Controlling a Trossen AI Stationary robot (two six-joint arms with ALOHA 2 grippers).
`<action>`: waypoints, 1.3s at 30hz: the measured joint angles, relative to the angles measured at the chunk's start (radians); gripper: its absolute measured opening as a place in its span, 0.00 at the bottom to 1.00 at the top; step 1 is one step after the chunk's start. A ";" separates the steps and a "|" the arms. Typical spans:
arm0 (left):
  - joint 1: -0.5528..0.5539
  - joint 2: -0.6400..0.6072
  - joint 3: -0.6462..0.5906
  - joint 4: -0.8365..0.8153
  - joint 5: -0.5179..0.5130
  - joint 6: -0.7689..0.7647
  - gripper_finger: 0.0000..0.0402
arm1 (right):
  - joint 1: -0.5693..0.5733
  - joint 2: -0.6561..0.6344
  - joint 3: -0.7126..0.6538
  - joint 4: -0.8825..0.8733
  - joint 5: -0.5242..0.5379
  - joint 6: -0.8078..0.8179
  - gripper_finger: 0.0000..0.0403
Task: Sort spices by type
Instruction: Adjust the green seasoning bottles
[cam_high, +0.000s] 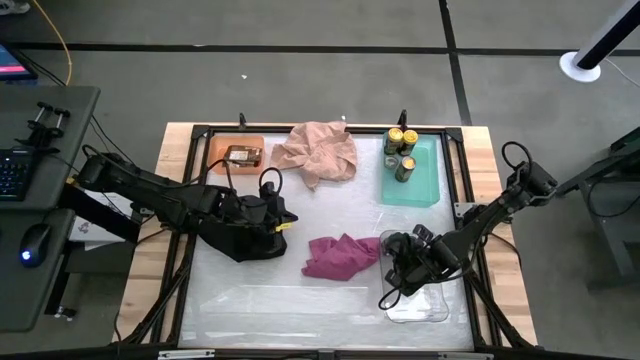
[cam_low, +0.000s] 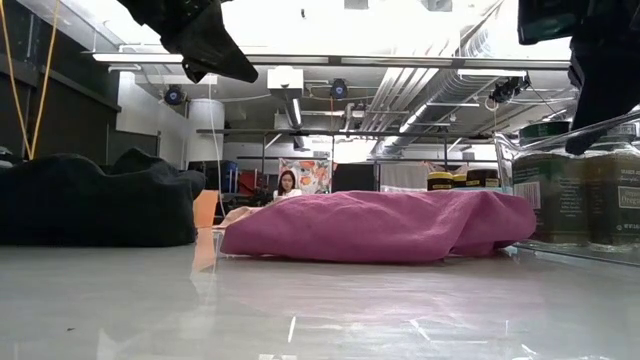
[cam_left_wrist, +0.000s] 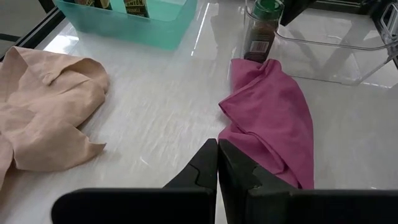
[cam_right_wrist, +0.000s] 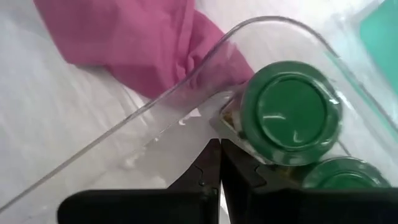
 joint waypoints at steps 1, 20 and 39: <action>0.000 0.000 0.000 0.000 0.000 0.000 0.00 | 0.000 0.000 0.000 0.006 -0.006 -0.001 0.00; 0.000 0.000 0.000 -0.004 0.000 0.001 0.00 | 0.100 0.118 0.037 -0.097 -0.082 0.231 0.00; 0.000 0.000 0.000 -0.005 -0.002 0.001 0.00 | 0.072 0.213 0.037 -0.181 -0.018 0.210 0.00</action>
